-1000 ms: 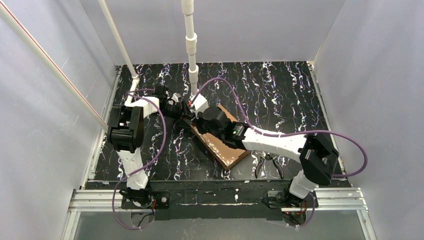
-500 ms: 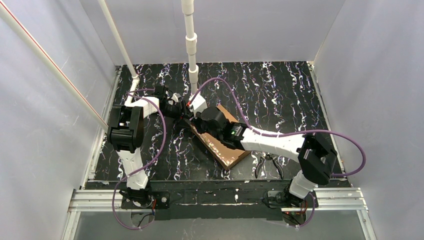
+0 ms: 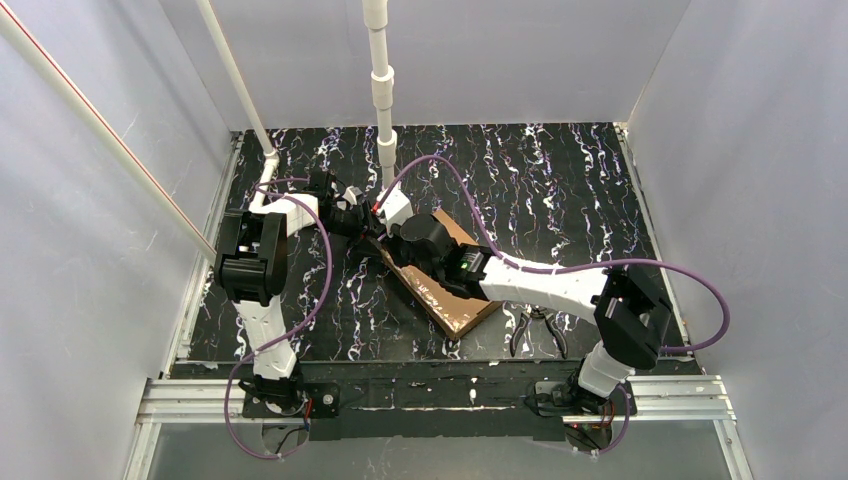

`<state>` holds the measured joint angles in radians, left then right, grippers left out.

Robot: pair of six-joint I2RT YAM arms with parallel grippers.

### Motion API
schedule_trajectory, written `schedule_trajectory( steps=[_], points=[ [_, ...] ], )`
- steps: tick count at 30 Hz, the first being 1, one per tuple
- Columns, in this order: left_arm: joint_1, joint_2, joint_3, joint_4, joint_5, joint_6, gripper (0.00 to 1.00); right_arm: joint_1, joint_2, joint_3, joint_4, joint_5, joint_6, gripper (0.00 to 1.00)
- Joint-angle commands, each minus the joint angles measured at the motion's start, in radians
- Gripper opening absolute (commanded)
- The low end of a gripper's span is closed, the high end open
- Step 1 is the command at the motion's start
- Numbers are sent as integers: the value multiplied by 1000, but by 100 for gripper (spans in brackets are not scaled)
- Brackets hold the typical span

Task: Unpack the express box

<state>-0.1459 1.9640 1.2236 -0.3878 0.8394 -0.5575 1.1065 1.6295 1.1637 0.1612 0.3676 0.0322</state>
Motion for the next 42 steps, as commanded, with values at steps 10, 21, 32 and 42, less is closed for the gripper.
schedule_trajectory(
  steps=[10, 21, 32, 42],
  points=[
    [-4, 11, -23, -13, -29, 26, 49, 6, 13, 51, 59, -16, 24, 1],
    [-4, 15, -25, -13, -36, 25, 48, 6, 7, 56, 4, -20, 73, 1],
    [-3, 16, -26, -8, -40, 22, 47, 9, 28, 62, -106, 39, 129, 1],
    [-3, 13, -22, -22, -87, 9, 47, 49, 51, 177, -447, 103, 109, 1]
  ],
)
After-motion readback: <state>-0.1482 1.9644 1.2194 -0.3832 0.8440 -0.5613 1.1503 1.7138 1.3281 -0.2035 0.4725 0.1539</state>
